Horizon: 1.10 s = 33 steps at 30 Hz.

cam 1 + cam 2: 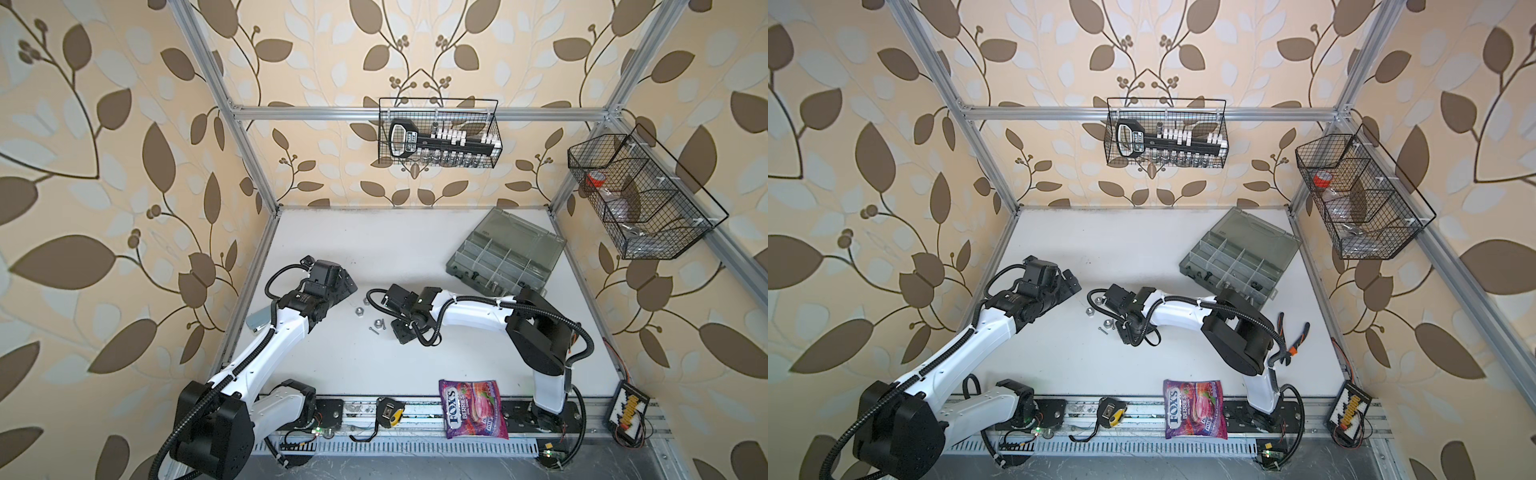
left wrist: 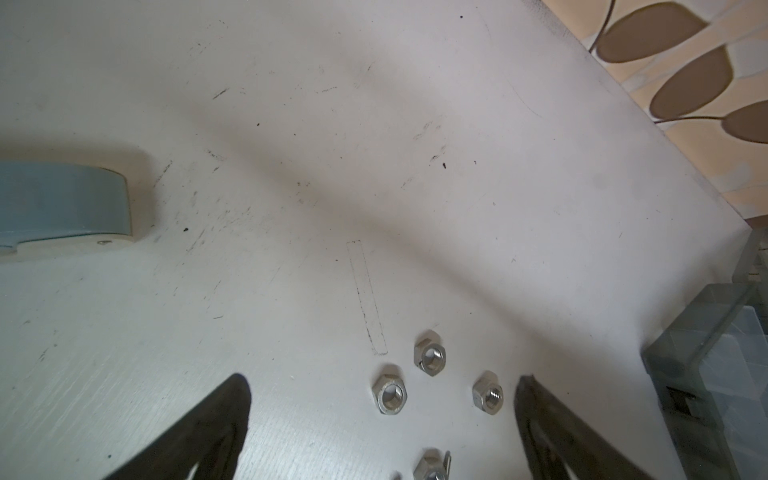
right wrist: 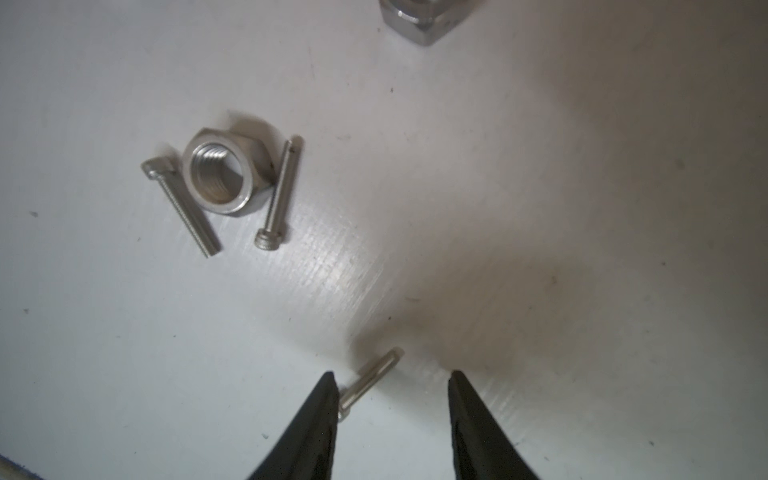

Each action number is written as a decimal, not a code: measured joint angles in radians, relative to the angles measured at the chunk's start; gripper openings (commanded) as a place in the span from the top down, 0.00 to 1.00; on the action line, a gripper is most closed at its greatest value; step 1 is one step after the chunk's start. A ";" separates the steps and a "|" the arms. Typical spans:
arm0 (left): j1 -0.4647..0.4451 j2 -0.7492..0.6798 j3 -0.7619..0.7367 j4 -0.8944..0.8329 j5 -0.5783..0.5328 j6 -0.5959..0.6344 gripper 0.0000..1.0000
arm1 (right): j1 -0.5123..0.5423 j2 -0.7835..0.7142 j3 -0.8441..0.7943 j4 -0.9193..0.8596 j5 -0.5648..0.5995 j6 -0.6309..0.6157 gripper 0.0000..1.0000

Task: Sort the screws and nuts into containers
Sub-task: 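Lower the right gripper and close it on another thin silver screw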

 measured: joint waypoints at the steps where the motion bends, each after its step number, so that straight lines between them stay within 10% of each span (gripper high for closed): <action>1: 0.000 0.000 0.000 0.000 0.000 0.000 0.01 | 0.000 0.004 0.001 -0.001 -0.001 0.000 0.56; 33: 0.000 0.000 0.000 -0.002 -0.003 0.000 0.01 | 0.024 0.033 0.025 -0.073 0.016 -0.028 0.90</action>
